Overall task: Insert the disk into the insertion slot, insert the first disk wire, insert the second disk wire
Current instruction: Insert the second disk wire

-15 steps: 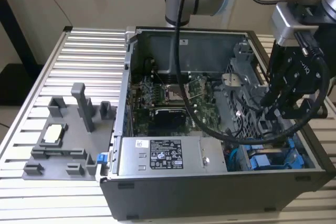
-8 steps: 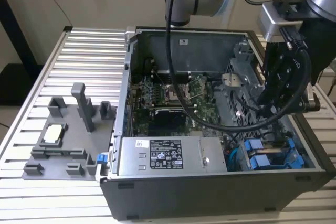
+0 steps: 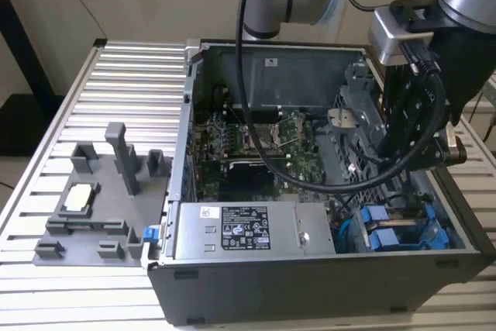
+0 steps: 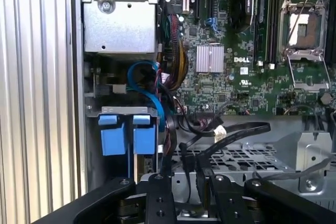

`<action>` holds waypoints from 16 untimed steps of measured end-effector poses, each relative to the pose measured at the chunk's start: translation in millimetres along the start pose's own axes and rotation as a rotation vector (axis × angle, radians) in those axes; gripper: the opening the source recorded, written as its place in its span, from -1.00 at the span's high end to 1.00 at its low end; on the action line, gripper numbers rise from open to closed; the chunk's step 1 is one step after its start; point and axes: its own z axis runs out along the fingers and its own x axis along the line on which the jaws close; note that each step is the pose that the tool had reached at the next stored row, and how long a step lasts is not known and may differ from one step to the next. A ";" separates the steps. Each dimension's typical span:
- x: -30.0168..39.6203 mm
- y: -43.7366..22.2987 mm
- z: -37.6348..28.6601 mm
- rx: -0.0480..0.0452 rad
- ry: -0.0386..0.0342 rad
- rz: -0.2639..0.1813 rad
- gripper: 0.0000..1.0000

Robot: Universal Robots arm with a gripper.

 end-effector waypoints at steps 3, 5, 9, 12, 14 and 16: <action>-0.1 4.8 1.7 0.0181 -0.0010 -0.007 0.33; 0.0 9.0 2.7 0.0357 -0.0050 -0.010 0.33; 0.1 14.4 4.4 0.0657 -0.0058 -0.020 0.33; 0.0 20.3 5.0 0.0748 -0.0057 -0.025 0.33; 0.1 23.3 5.6 0.0821 -0.0062 -0.028 0.33; 0.0 23.3 5.7 0.0824 -0.0062 -0.028 0.33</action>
